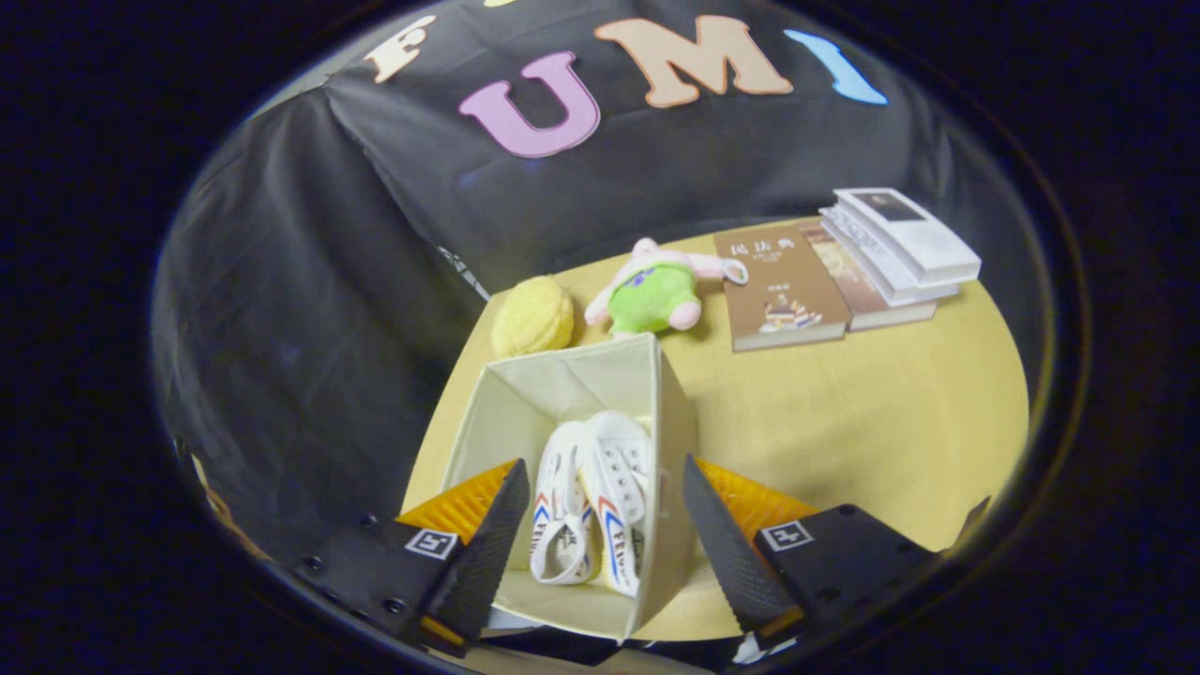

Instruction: Open the storage box then place both shoes into the box .Put the left shoe in first, then the right shoe, with the right side of both shoes facing outward in a uniform manner.

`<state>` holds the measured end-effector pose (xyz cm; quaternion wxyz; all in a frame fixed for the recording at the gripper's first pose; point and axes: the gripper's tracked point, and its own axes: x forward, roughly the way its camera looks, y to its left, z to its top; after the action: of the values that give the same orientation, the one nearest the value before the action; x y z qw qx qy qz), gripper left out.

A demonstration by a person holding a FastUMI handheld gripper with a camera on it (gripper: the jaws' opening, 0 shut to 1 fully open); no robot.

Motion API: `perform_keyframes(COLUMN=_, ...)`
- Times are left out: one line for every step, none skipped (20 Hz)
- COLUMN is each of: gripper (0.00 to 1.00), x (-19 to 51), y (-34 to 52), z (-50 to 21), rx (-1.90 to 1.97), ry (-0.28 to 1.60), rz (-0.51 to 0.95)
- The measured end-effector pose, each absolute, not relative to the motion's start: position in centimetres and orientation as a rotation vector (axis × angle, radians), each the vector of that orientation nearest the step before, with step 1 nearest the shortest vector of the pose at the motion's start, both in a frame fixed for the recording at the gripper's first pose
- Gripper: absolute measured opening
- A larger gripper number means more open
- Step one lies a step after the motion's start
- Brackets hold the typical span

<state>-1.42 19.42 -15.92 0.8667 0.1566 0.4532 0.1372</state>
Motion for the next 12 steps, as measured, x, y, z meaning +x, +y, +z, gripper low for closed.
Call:
perform_keyframes(gripper=1.0, x=-1.3, y=19.0, z=-15.1, rx=0.324, ry=0.914, rz=0.296)
perform_keyframes(gripper=1.0, x=-1.3, y=18.5, z=-14.3, rx=0.327, ry=0.885, rz=0.302)
perform_keyframes(gripper=1.0, x=-1.1, y=17.6, z=-13.6, rx=0.329, ry=0.853, rz=0.304)
perform_keyframes(gripper=1.0, x=-0.9, y=16.7, z=-12.8, rx=0.32, ry=0.822, rz=0.303)
perform_keyframes(gripper=1.0, x=-0.8, y=15.5, z=-12.1, rx=0.305, ry=0.787, rz=0.297)
perform_keyframes(gripper=1.0, x=-0.5, y=14.4, z=-11.3, rx=0.287, ry=0.746, rz=0.293)
perform_keyframes(gripper=1.0, x=-0.1, y=13.4, z=-10.5, rx=0.271, ry=0.701, rz=0.285)
perform_keyframes(gripper=1.0, x=0.2, y=12.2, z=-9.6, rx=0.258, ry=0.658, rz=0.274)
perform_keyframes(gripper=1.0, x=0.4, y=11.2, z=-8.8, rx=0.249, ry=0.616, rz=0.264)
perform_keyframes(gripper=1.0, x=0.7, y=10.0, z=-8.1, rx=0.237, ry=0.584, rz=0.253)
perform_keyframes(gripper=1.0, x=0.8, y=8.8, z=-7.5, rx=0.221, ry=0.555, rz=0.238)
perform_keyframes(gripper=1.0, x=0.9, y=7.4, z=-6.9, rx=0.202, ry=0.533, rz=0.223)
